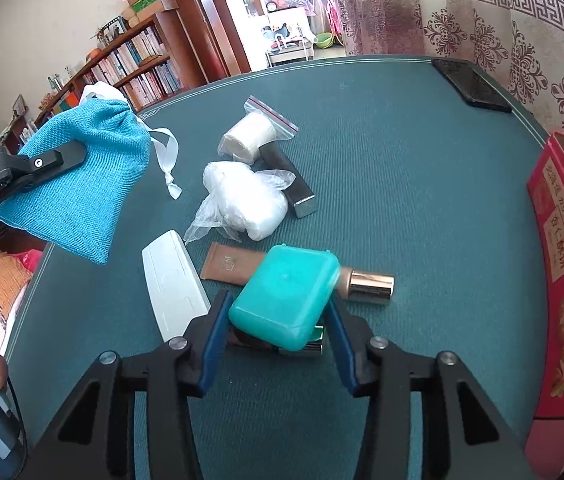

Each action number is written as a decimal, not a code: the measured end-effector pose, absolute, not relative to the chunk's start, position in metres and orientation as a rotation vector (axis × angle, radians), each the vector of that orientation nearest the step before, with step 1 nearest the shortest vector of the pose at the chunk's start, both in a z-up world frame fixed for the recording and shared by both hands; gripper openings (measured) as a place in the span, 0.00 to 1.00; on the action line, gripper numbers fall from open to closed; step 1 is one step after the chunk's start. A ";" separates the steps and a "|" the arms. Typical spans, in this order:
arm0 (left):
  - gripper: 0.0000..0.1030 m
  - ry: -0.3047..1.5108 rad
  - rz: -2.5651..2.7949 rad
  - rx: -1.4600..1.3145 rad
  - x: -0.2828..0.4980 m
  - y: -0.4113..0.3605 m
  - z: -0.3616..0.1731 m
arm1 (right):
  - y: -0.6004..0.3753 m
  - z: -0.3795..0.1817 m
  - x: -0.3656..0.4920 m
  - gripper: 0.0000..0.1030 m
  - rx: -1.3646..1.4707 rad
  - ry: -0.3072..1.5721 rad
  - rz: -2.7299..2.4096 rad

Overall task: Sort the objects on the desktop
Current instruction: 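Grasp the blue cloth pouch with the left gripper while the right grasps the teal soap box, then carry the blue pouch and teal soap box over the tin box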

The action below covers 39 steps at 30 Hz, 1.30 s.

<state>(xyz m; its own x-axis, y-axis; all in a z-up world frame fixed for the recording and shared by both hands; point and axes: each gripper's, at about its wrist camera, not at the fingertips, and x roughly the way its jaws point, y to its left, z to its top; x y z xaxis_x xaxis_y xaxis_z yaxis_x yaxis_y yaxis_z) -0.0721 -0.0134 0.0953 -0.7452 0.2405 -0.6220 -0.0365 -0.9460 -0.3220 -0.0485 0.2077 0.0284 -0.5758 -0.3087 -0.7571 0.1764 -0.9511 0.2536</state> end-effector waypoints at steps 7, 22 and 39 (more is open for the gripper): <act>0.20 -0.414 2.749 -1.049 -0.069 -0.006 0.094 | 0.217 0.043 -0.037 0.49 1.216 -0.264 -2.586; 0.20 -0.302 2.678 -1.028 -0.056 0.031 0.100 | 0.270 0.071 -0.008 0.49 1.126 -0.370 -2.738; 0.20 -0.187 2.593 -1.012 -0.034 0.086 0.117 | 0.362 0.083 0.019 0.49 1.057 -0.530 -2.941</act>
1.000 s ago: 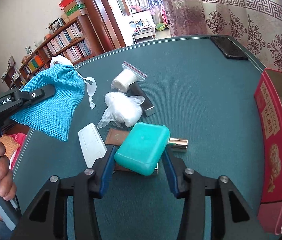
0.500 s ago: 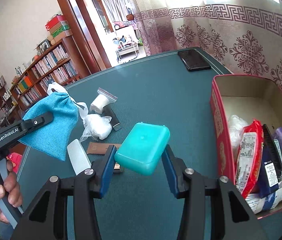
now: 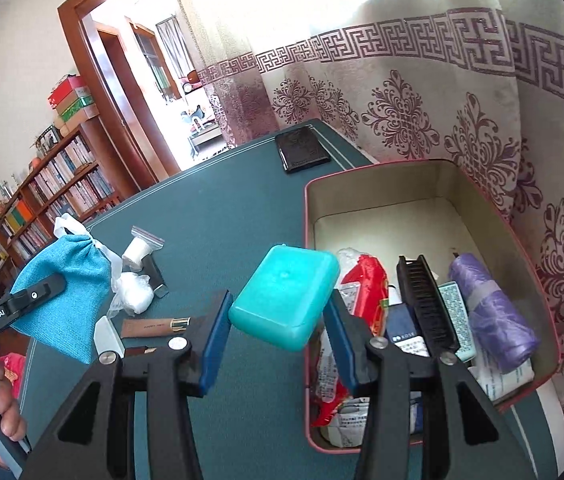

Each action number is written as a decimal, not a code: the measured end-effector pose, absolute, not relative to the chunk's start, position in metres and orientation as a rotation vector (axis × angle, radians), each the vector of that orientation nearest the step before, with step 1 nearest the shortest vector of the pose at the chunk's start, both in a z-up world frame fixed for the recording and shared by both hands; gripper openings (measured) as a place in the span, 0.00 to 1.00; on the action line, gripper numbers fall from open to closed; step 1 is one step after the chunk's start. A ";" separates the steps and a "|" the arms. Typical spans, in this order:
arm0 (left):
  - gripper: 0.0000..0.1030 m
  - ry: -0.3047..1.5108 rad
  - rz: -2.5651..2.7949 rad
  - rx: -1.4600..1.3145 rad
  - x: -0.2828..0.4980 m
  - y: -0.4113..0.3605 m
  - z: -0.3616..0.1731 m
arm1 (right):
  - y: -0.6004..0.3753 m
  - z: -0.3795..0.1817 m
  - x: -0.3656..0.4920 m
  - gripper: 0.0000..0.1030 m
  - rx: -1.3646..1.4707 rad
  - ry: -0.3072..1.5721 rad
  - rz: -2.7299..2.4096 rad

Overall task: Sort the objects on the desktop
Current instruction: 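Carry the blue pouch and teal soap box over the tin box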

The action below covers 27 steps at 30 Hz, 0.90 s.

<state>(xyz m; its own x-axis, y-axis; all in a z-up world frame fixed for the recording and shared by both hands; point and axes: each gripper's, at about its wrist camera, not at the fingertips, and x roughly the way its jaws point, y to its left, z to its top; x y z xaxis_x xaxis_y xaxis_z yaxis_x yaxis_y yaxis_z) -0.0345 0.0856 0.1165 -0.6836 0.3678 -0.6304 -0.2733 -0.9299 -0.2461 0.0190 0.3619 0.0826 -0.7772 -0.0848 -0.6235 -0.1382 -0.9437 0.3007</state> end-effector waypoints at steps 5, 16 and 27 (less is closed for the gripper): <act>0.20 -0.163 2.549 -1.006 -0.032 0.110 0.121 | 0.390 0.080 0.027 0.49 -1.005 0.545 2.829; 0.20 -0.111 2.456 -0.980 -0.025 0.168 0.132 | 0.426 0.062 0.030 0.50 -1.023 0.442 2.706; 0.20 -0.051 2.357 -0.956 -0.023 0.228 0.140 | 0.438 0.064 0.038 0.63 -0.961 0.429 2.716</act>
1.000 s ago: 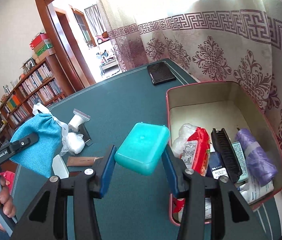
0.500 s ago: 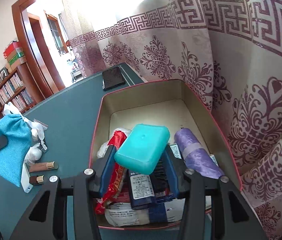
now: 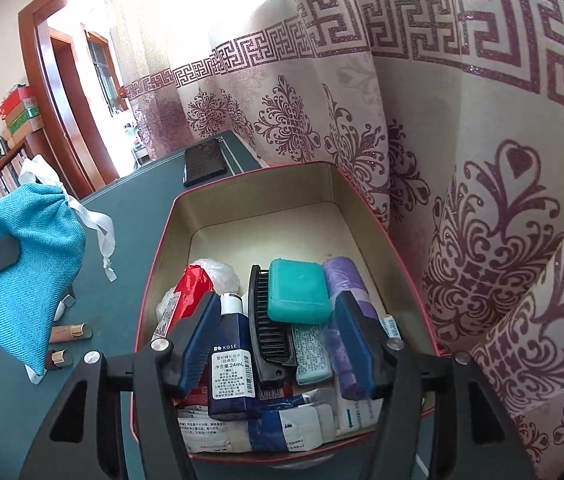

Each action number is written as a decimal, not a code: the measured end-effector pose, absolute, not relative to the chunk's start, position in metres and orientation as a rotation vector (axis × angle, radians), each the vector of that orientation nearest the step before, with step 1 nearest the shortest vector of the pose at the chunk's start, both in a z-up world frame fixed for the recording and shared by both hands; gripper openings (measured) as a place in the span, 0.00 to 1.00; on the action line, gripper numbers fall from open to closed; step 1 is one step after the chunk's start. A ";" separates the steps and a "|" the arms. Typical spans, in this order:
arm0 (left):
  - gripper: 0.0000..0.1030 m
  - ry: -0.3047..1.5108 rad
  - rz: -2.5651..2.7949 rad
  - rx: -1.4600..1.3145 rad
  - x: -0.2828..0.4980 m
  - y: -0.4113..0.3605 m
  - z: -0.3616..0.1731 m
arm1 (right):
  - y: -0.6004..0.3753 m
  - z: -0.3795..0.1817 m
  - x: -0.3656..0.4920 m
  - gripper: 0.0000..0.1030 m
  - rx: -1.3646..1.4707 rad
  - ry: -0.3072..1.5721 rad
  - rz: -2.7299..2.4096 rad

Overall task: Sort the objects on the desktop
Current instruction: 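Carry the blue pouch and teal soap box over the tin box, then lower the pouch and soap box into the tin box and open both grippers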

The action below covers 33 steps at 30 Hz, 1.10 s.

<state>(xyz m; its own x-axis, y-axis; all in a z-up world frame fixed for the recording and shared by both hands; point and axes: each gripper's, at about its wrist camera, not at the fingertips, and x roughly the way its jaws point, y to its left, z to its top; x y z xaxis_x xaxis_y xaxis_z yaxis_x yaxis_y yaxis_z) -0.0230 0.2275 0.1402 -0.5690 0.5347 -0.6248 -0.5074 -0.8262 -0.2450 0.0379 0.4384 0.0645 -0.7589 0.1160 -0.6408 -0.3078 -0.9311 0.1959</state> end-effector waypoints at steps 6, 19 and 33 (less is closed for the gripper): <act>0.20 -0.025 2.276 -0.958 -0.024 0.264 0.138 | 0.443 0.067 0.043 0.66 -0.924 0.432 2.702; 0.26 0.025 2.141 -0.979 -0.024 0.328 0.125 | 0.446 0.070 0.047 0.68 -0.899 0.452 2.689; 0.43 0.056 2.102 -1.031 -0.021 0.330 0.107 | 0.449 0.076 0.053 0.72 -0.838 0.452 2.665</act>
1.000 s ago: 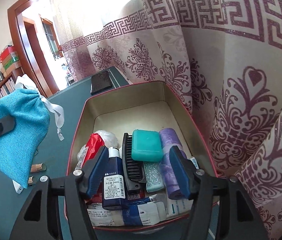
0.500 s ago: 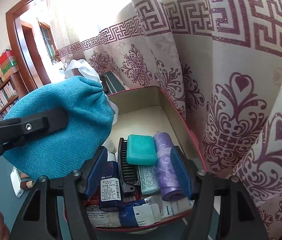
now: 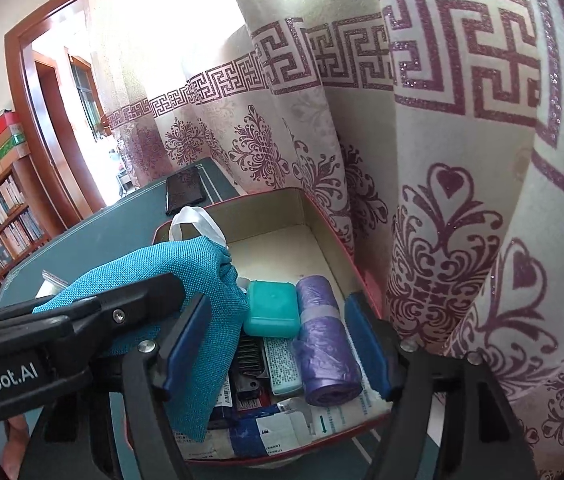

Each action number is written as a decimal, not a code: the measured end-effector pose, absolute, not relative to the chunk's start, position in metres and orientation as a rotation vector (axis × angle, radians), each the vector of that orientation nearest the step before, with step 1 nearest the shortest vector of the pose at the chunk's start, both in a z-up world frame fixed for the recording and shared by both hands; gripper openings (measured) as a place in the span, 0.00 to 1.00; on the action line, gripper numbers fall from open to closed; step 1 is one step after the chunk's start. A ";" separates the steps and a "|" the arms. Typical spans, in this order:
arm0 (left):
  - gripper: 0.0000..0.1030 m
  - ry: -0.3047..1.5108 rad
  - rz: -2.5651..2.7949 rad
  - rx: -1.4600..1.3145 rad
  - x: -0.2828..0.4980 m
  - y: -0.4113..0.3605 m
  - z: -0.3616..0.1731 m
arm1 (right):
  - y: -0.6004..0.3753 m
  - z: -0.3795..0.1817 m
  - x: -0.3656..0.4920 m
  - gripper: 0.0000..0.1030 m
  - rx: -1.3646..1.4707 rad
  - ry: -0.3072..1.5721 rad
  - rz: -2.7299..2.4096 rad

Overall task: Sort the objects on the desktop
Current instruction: 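Lower the pouch and soap box into the tin box and open both grippers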

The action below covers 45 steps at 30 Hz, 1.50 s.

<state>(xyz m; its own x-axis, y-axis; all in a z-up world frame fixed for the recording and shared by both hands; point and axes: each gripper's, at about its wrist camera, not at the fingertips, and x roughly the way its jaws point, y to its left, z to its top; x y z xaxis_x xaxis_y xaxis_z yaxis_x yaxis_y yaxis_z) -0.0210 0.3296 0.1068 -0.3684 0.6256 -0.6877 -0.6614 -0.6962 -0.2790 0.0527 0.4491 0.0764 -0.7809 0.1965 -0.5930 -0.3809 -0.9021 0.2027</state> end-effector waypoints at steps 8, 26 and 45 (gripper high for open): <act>0.64 -0.123 1.964 -1.011 -0.024 0.323 0.118 | 0.447 0.078 0.054 0.73 -0.832 0.442 2.662; 0.71 -0.152 2.165 -1.025 -0.024 0.270 0.119 | 0.445 0.078 0.061 0.76 -0.814 0.450 2.656; 0.71 -0.088 2.443 -1.135 -0.034 0.177 0.095 | 0.403 0.088 0.047 0.77 -0.832 0.410 2.764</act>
